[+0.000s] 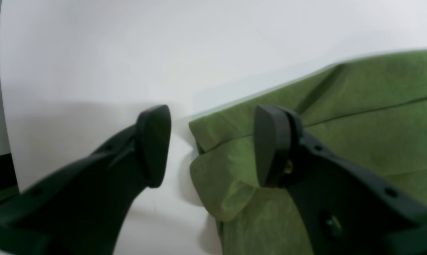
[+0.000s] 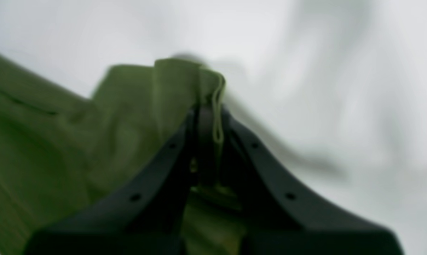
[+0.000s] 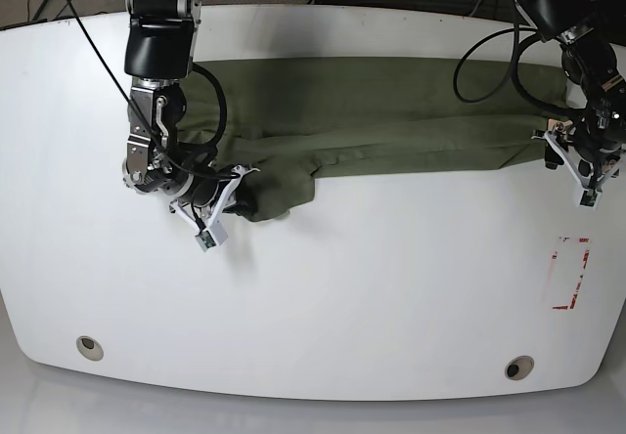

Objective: Layout the t-shirt on the table in an organized manner, then fold the t-shirt properly
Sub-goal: 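Release the right gripper and regrasp the strip's end fabric, then drag the right gripper's fabric toward the strip's end, smoothing it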

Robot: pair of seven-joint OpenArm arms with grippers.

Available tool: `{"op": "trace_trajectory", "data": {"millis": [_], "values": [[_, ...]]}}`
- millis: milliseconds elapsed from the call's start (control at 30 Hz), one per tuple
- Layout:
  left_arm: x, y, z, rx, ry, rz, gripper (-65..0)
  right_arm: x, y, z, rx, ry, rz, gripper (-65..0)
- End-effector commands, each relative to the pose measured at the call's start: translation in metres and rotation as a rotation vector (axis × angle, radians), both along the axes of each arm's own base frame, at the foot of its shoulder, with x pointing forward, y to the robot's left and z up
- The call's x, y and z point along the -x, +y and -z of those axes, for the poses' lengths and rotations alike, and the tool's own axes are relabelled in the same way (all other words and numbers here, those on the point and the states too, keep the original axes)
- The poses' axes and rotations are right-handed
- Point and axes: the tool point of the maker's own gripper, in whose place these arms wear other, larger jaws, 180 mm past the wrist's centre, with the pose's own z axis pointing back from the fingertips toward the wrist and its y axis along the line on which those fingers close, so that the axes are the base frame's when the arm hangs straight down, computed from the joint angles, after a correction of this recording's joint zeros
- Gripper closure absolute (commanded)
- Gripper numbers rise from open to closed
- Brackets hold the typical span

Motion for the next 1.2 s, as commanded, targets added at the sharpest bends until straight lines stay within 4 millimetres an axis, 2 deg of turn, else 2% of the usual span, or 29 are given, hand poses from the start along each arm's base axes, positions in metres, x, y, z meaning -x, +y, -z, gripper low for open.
{"op": "trace_trajectory", "data": {"millis": [0, 200, 400, 867, 1167], "values": [[-0.008, 0.005, -0.015, -0.021, -0.046, 0.006, -34.4, -0.015, -0.001, -0.029, 0.004, -0.082, -0.009, 0.0], [-0.008, 0.005, -0.015, -0.023, -0.045, 0.005, -34.4, -0.003, 0.005, -0.042, 0.005, -0.106, -0.03, 0.0], [-0.007, 0.006, -0.015, -0.027, -0.041, 0.005, -34.4, 0.019, 0.007, -0.057, -0.008, -0.107, -0.071, 0.0], [-0.006, 0.006, -0.013, -0.025, -0.039, 0.003, -34.4, 0.089, 0.031, -0.096, -0.106, -0.119, -0.231, 0.0], [-0.006, 0.005, -0.013, -0.023, -0.039, 0.005, -34.4, 0.12, 0.039, -0.104, -0.199, -0.094, -0.289, 0.0]]}}
